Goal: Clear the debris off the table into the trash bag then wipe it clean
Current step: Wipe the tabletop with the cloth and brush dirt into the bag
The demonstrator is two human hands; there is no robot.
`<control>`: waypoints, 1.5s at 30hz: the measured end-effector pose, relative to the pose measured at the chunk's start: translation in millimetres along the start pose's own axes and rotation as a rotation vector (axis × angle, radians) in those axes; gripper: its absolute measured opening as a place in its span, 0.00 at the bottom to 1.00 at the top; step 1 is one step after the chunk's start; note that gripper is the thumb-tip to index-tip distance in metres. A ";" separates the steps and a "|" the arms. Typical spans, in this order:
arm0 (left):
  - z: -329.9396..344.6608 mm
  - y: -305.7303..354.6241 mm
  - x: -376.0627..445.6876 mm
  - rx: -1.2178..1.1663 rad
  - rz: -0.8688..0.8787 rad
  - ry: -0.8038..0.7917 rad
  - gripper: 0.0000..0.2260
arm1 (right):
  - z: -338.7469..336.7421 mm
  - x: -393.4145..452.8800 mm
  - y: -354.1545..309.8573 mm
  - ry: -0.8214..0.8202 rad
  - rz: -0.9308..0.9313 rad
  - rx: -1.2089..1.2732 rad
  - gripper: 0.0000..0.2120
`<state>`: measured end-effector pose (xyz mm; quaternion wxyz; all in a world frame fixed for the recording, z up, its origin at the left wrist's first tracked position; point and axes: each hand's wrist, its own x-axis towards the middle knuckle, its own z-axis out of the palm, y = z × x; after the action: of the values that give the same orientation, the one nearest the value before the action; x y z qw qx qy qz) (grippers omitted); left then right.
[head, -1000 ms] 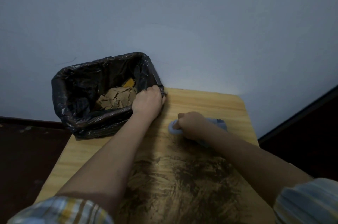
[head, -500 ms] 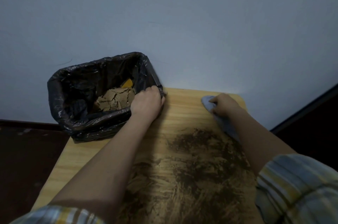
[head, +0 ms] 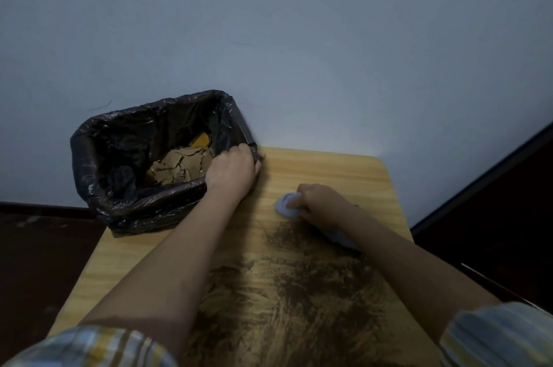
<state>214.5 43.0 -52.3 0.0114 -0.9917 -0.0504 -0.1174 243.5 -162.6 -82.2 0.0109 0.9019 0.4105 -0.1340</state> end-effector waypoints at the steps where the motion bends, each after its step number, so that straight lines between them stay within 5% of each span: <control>1: -0.5 0.1 0.1 -0.002 0.001 -0.003 0.15 | 0.7 -1.2 -5.1 -0.015 -0.025 -0.001 0.16; 6: -4.1 0.4 0.4 -0.007 -0.004 -0.012 0.15 | -17.7 -13.7 -24.3 -0.075 -0.114 0.056 0.17; 15: -8.3 1.5 -1.6 -0.021 -0.027 -0.034 0.15 | -46.7 -74.5 49.4 0.454 0.409 0.336 0.13; 20: -8.0 1.8 -2.9 -0.031 -0.024 -0.035 0.15 | -2.1 -105.2 90.5 0.400 0.770 0.465 0.15; 27: -7.0 2.1 -2.9 -0.019 -0.021 -0.016 0.15 | 58.0 -116.4 76.8 0.319 0.829 0.401 0.20; 37: -0.8 4.1 -2.2 -0.002 -0.036 0.002 0.15 | 53.6 -65.7 29.4 0.388 0.507 0.479 0.22; 45: 2.0 2.6 -0.6 -0.012 -0.044 0.010 0.15 | 47.5 -16.8 -30.6 0.272 0.211 0.483 0.20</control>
<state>214.7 40.4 -54.5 0.0030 -0.9898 -0.0714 -0.1229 199.2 -160.8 -121.0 -0.2454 0.9258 0.2683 -0.1038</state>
